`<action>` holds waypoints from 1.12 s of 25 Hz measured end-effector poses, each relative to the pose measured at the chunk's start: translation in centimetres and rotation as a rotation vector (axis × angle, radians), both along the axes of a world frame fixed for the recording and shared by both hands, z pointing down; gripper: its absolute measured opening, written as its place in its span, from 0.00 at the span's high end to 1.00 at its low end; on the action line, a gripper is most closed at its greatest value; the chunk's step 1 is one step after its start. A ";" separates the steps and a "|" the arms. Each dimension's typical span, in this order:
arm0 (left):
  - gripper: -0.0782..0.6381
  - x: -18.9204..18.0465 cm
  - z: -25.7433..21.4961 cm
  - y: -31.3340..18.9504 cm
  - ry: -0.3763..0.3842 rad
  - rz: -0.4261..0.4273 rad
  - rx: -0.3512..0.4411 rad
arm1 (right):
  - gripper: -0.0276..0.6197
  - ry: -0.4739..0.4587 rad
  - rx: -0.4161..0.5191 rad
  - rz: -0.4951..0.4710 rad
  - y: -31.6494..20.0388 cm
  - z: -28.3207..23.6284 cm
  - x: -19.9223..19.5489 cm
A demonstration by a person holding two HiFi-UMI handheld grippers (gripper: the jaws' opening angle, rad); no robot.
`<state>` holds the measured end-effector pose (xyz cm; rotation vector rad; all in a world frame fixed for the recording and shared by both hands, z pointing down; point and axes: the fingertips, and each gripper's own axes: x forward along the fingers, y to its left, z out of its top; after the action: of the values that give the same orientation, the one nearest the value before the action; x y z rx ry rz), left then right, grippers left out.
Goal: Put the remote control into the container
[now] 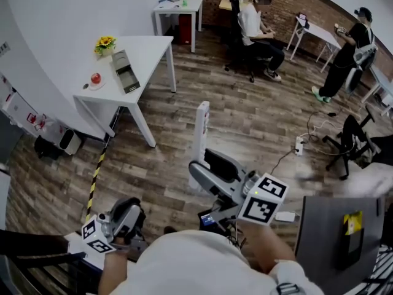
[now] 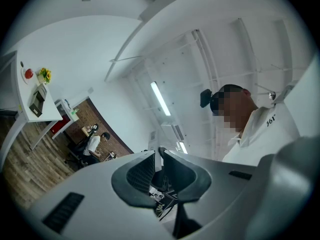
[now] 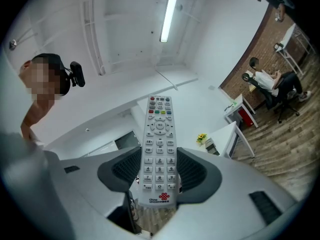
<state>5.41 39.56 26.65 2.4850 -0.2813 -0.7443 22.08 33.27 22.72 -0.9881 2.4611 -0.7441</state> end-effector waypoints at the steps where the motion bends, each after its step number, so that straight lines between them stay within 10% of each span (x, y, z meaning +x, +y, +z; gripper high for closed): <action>1: 0.81 0.0 0.0 0.0 0.001 -0.001 -0.001 | 0.61 -0.001 -0.002 0.000 0.0 0.1 0.0; 28: 0.81 -0.8 -0.1 -0.1 0.018 -0.001 0.009 | 0.61 0.028 -0.037 0.044 -0.3 0.9 0.0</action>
<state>4.62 39.42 26.60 2.4851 -0.2726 -0.7698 22.07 32.95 23.59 -1.0698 2.4487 -0.7694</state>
